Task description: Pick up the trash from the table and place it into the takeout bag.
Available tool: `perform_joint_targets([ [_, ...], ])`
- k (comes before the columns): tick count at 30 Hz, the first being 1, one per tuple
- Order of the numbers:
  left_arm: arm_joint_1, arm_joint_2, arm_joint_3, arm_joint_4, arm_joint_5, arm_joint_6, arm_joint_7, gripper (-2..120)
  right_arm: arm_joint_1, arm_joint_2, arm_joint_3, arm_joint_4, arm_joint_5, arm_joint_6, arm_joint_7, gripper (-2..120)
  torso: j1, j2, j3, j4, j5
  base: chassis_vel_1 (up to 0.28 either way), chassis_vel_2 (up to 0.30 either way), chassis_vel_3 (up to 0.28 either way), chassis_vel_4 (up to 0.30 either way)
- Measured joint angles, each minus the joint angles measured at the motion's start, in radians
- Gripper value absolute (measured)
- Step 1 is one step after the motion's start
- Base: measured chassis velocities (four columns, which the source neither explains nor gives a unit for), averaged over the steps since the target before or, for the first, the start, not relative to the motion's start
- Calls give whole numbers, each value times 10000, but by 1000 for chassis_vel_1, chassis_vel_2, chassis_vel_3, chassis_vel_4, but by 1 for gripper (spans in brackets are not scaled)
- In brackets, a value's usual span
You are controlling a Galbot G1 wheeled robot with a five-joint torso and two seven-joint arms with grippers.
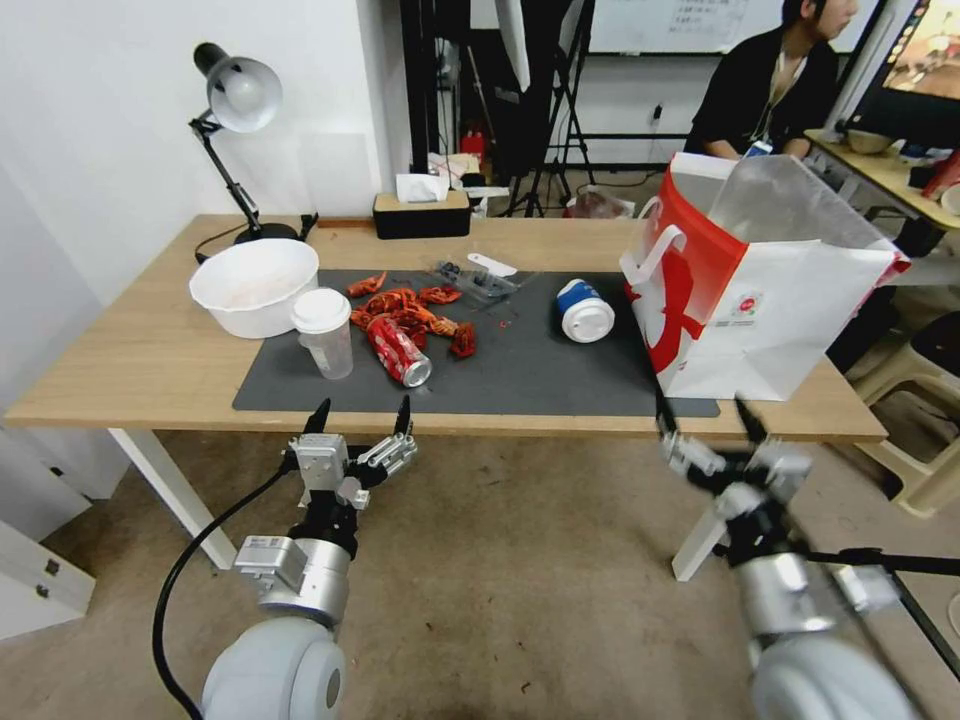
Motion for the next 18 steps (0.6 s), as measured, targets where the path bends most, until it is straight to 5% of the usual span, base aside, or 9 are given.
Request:
perform_joint_targets([
  [11,1,5,-82,2,-105,-22,-12,100,212,338,-448,-598,-283,284,8,100,0,0,0,0,0,0,0,0,0],
  [18,-4,33,-100,16,-120,-29,-18,100,1451,122,-722,-310,25,-714,771,100,1,0,0,1,0,0,0,0,0],
])
